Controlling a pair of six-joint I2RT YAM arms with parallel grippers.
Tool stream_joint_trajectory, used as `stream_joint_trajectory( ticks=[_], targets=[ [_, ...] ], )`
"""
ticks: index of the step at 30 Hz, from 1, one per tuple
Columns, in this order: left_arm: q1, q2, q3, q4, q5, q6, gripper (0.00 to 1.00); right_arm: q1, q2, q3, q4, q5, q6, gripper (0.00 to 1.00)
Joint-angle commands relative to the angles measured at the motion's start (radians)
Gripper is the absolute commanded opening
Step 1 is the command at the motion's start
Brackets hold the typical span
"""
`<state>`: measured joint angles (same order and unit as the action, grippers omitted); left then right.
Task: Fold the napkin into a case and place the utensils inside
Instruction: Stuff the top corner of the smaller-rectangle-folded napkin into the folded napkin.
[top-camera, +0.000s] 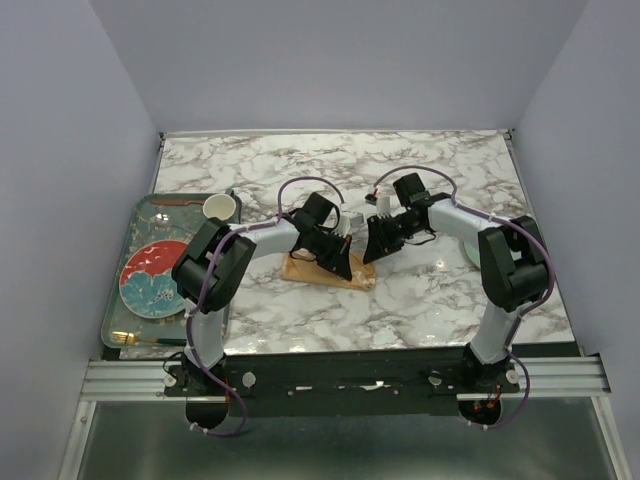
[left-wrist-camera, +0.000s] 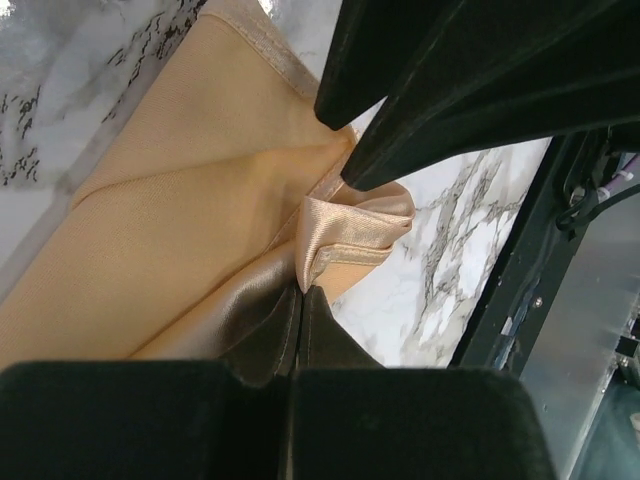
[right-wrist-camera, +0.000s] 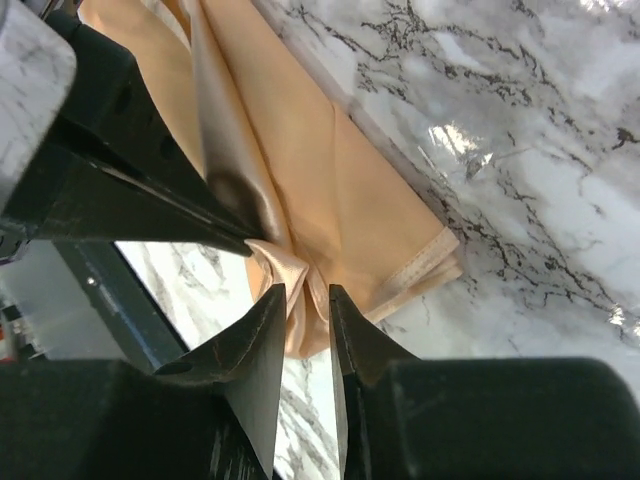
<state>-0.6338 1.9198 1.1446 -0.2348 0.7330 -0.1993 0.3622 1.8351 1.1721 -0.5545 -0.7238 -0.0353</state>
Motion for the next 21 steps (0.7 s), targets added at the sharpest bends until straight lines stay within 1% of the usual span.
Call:
stream_joint_trajectory(
  ticks=[1, 4, 10, 21],
  targets=[
    [0.014, 0.025, 0.029, -0.017, 0.051, -0.026, 0.0, 0.029, -0.031, -0.037, 0.122, 0.093, -0.026, 0.32],
    [0.029, 0.038, 0.032, -0.015, 0.065, -0.034, 0.0, 0.043, -0.039, -0.067, 0.205, 0.133, -0.023, 0.33],
    [0.046, 0.054, 0.04, -0.021, 0.086, -0.04, 0.0, 0.053, -0.036, -0.098, 0.3, 0.159, -0.006, 0.41],
    [0.057, 0.074, 0.055, -0.038, 0.098, -0.037, 0.0, 0.089, 0.01, -0.069, 0.275, 0.193, -0.012, 0.42]
  ],
)
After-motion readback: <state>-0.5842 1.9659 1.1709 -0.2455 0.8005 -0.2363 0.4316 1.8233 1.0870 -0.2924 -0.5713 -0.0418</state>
